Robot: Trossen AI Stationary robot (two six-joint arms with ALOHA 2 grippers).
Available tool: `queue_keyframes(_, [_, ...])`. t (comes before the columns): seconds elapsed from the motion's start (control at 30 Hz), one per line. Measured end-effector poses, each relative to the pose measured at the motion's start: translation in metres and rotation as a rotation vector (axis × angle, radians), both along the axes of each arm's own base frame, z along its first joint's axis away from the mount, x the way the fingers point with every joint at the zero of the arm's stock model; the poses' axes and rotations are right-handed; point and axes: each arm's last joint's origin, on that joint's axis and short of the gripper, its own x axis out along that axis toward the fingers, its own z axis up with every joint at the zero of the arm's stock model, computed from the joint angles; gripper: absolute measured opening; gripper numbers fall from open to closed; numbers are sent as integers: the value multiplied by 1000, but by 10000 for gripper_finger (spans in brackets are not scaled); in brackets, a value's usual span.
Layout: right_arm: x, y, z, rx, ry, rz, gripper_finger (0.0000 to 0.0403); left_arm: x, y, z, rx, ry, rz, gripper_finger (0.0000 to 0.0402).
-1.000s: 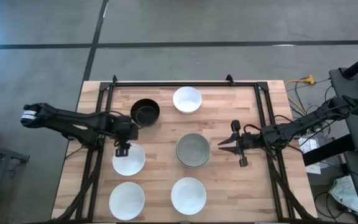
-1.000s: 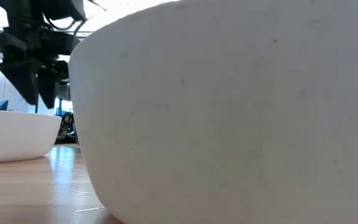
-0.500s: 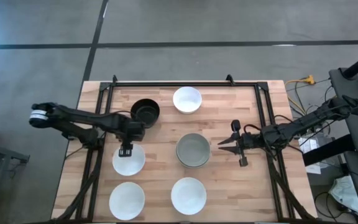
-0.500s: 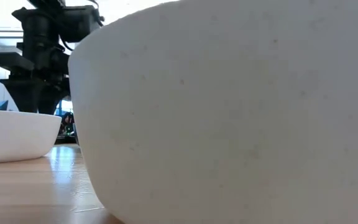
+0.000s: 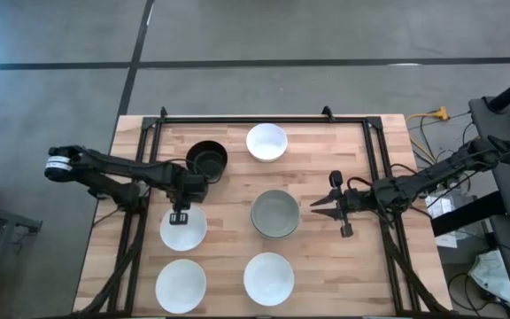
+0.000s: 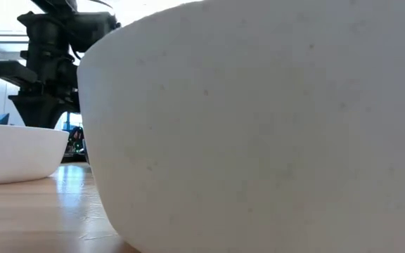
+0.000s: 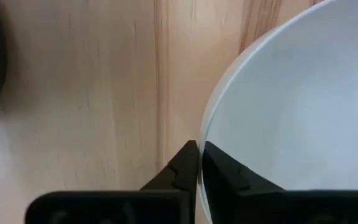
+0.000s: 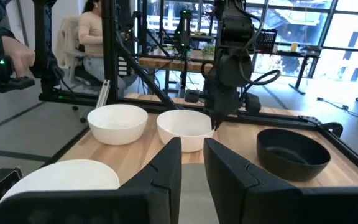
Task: Nest bowls inside each other
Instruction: Stack the white bowl on top of the brown bowl
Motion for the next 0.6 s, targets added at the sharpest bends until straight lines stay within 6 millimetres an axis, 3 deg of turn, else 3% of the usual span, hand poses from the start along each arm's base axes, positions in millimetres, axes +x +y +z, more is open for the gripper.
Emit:
queue_keyframes(0.2, [0, 0, 0, 0, 0, 0, 63, 9, 1, 17, 17, -54, 2, 3])
queue_keyframes(0.6, [-1, 0, -1, -26, 7, -3, 61, 39, 5, 103, 148, -363, 38, 2])
